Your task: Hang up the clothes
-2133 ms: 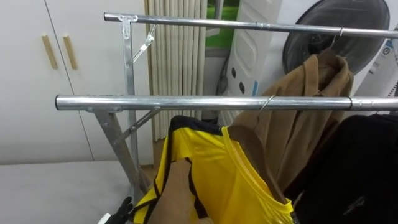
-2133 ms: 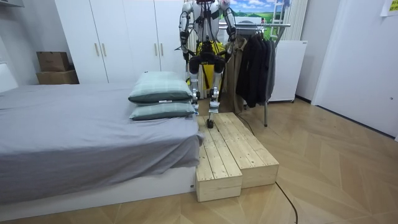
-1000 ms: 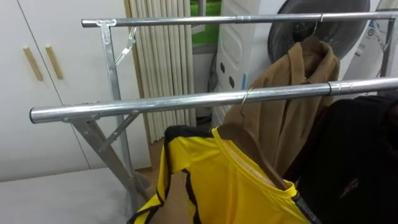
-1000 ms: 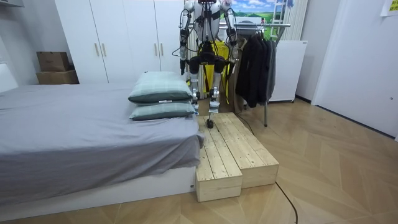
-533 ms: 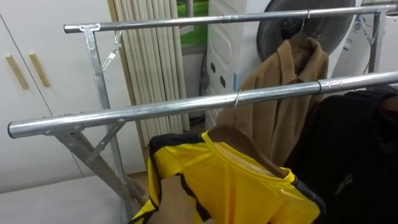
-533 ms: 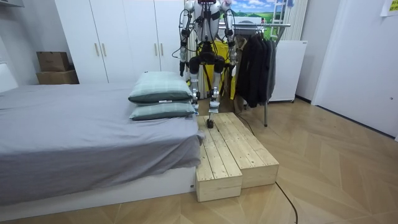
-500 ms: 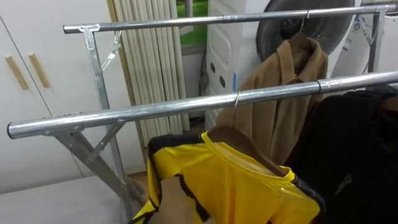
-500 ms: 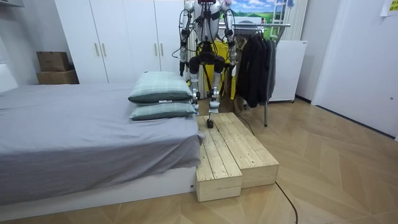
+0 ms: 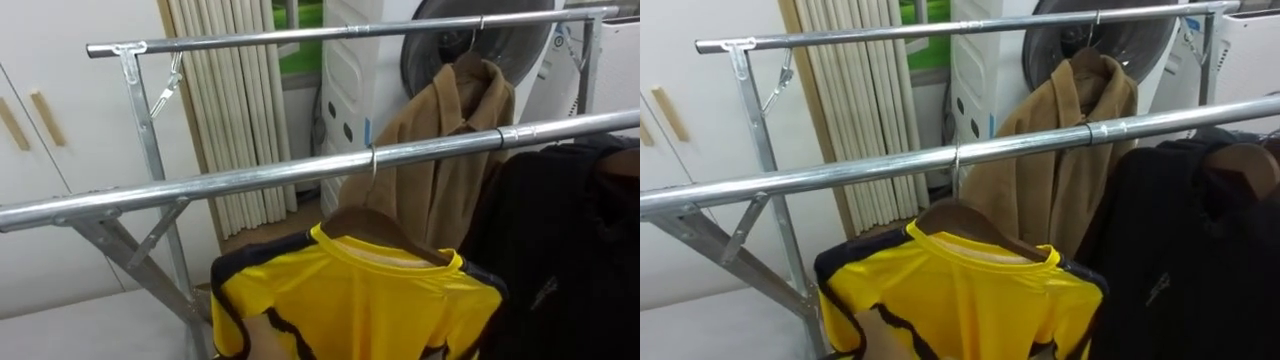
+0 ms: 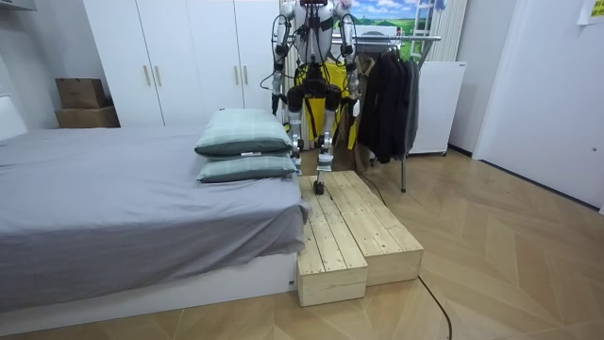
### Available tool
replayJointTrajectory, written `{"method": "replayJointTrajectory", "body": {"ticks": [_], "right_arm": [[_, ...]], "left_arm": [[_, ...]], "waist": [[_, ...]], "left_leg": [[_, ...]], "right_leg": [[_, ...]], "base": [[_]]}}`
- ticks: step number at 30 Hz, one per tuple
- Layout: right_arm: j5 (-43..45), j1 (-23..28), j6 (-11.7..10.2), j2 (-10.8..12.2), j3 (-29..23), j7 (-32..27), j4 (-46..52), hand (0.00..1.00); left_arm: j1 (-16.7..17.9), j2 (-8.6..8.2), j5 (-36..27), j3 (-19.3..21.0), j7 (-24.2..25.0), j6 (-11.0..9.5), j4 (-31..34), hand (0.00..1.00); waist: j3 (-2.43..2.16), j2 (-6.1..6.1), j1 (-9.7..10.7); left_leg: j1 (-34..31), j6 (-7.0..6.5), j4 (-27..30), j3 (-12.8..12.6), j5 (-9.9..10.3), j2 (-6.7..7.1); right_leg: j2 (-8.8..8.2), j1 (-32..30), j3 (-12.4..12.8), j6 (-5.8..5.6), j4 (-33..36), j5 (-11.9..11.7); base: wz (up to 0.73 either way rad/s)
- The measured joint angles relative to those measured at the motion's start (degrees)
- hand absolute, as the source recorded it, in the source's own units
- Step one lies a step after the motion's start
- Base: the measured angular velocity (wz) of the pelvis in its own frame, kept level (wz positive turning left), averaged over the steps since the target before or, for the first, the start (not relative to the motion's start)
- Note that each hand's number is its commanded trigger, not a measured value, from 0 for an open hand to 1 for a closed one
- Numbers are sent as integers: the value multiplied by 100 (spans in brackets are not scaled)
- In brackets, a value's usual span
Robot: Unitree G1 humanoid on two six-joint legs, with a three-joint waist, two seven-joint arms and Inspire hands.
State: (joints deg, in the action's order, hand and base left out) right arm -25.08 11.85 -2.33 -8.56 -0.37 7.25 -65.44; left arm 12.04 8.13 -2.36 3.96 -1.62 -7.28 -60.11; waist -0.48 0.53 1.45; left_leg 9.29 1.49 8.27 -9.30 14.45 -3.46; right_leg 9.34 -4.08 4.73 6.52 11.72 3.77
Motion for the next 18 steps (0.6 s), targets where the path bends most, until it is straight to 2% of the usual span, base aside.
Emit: {"method": "replayJointTrajectory", "body": {"ticks": [5, 12, 18], "right_arm": [[78, 67, 65, -10, -103, -29, -81, 0], [116, -4, 126, -26, -104, -39, -173, 0], [106, -112, 239, -25, -132, -86, -421, 0]], "left_arm": [[0, 4, -201, 199, -11, -9, -66, 0], [3, -2, -200, 267, -18, 67, -86, 0], [1, 0, -202, 281, 78, 79, -126, 0]], "waist": [[-4, -3, -12], [-8, -6, -32], [-7, -28, -22]], "left_leg": [[10, 11, -1, -16, 19, -19], [36, 43, 44, -155, 35, -55], [58, 43, 109, -142, 33, -51]], "right_leg": [[17, 8, 0, 18, -7, -11], [73, 10, 124, 39, -5, -23], [77, 42, 162, 33, -7, -19]], "base": [[-1], [-10], [-2]]}}
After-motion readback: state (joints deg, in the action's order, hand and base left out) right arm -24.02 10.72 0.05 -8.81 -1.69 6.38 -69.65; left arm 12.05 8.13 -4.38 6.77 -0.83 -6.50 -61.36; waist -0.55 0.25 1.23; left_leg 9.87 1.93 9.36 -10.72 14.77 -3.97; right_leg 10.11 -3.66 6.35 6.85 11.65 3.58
